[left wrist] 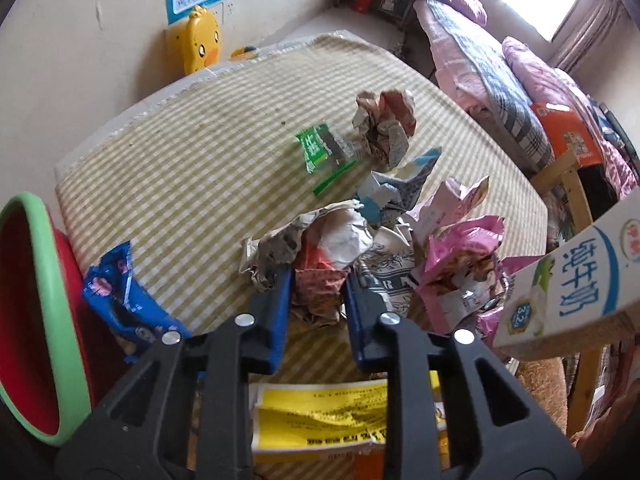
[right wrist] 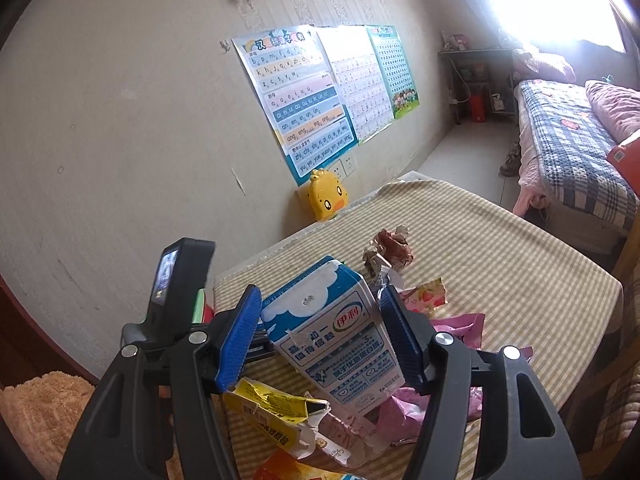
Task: Collect trash
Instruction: 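Carry the paper ball and milk carton to the red bucket and release both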
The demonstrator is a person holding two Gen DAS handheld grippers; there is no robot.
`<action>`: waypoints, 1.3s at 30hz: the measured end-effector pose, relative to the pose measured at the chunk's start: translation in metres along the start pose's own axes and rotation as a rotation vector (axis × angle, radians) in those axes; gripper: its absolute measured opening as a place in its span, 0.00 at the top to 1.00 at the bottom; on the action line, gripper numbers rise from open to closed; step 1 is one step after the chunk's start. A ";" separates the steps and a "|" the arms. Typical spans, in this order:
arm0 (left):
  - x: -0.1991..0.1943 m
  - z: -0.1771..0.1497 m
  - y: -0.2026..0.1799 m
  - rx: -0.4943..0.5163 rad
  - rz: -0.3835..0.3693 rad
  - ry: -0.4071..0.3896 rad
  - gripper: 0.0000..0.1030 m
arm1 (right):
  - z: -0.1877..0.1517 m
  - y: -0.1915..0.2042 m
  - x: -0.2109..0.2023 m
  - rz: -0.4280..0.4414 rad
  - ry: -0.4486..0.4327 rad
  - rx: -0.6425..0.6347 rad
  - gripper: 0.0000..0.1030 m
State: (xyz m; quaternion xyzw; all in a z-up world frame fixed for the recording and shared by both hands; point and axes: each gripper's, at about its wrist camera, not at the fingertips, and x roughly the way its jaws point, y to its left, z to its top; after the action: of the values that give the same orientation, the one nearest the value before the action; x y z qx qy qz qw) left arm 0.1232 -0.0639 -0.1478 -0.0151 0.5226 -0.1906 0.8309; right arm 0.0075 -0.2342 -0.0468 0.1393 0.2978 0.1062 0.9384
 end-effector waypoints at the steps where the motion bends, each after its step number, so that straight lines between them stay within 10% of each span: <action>1: -0.006 -0.001 0.001 -0.005 0.002 -0.017 0.77 | 0.001 0.001 -0.001 0.000 -0.004 -0.001 0.42; 17: -0.147 -0.042 0.049 -0.054 0.199 -0.312 0.77 | 0.015 0.079 -0.004 0.026 -0.010 -0.149 0.42; 39: -0.159 -0.091 0.196 -0.359 0.364 -0.272 0.77 | 0.027 0.217 0.128 0.380 0.183 -0.082 0.42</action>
State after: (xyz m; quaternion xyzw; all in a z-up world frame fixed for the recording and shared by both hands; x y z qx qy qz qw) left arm 0.0422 0.1864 -0.0953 -0.0930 0.4259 0.0610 0.8979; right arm 0.1004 -0.0001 -0.0233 0.1446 0.3459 0.3053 0.8754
